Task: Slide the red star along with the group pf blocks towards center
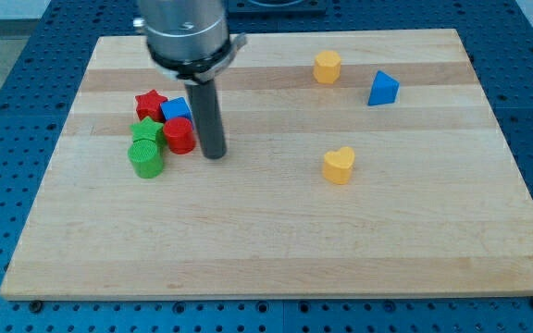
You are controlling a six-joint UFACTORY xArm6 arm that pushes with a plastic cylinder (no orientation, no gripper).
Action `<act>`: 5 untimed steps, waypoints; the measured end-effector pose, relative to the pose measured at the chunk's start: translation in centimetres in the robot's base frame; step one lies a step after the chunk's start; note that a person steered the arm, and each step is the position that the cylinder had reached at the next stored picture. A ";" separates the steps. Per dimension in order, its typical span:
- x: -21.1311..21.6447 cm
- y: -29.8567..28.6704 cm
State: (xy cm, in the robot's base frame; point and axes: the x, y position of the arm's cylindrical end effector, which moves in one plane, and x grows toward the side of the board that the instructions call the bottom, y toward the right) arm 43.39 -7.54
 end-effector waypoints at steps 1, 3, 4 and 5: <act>-4.3 5.2; -13.4 -3.3; -16.2 -9.2; -15.0 -13.2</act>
State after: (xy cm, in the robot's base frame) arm 28.35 -20.72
